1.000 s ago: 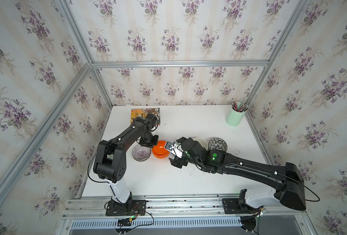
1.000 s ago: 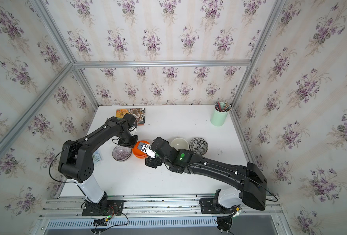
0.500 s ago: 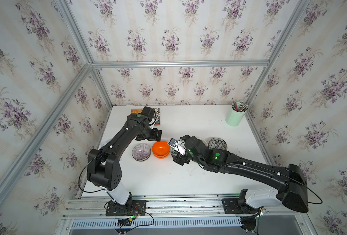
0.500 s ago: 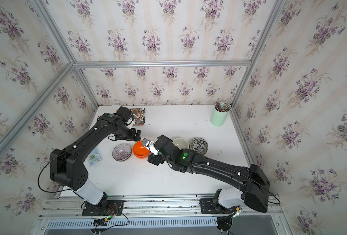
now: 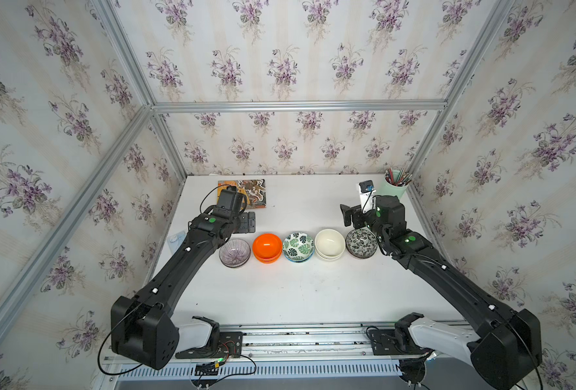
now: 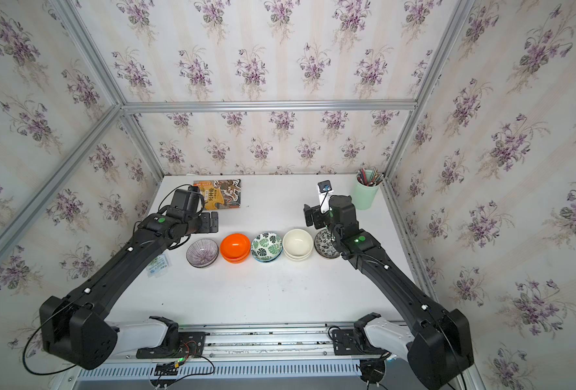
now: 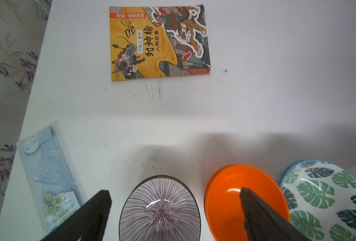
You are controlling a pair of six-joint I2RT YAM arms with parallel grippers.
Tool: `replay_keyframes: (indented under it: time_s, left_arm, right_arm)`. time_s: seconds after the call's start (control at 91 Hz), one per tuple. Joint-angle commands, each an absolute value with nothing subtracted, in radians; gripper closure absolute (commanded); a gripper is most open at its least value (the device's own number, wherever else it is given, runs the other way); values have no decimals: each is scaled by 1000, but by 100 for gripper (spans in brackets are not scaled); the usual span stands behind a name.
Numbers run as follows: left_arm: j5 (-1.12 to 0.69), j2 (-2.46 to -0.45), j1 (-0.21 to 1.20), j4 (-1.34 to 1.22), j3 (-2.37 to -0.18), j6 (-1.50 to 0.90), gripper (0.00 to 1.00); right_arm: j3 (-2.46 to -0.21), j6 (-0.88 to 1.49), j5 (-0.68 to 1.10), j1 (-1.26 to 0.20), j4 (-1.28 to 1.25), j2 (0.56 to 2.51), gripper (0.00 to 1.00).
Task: Stack the bowls
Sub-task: Adjust the bowl on the bowl.
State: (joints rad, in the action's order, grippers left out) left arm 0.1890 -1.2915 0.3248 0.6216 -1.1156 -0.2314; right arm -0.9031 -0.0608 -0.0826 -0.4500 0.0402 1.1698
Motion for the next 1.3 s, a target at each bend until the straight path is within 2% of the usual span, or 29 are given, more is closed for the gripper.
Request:
replay_keyframes:
  time_s: [0.0,0.187,0.242,0.385,0.462,0.626,0.736,0.857,1.286]
  left_arm:
    - [204,-1283,326,522,-1117,-237,0]
    - [146,-1326,327,658,-1188,-215,0]
    - [141,-1329,328,671,-1187,-221,0]
    - [128,-1328,329,664,-1170,-231,0]
    - [118,-1335,330,672,-1172,-236,0]
    - [104,-1363,338,693,-1191,-241,0]
    - [103,-1368,341,701,-1197,-242,0]
    - [100,-1369,343,709,-1196,-243,0]
    - [112,-1360,345,717,-1189,-232,0]
  right_arm:
    - [-908,19,58,-459,33,1216,12]
    - [-981,-59,-9,-623,143,1347,22]
    - [-1025,-67,-7,-644,184,1393,31]
    - [-1156,-82,-42,-676,318,1520,62]
    - [-1222,-90,-60,-692,397,1589,71]
    - [-1293,-101,-62,-739,468,1681,73]
    - [-1329,-104,-66,-751,508,1732,79]
    - [-1354,-108,-72,-758,536,1770,82]
    - [-1402,-110,-87,-761,539,1863,89]
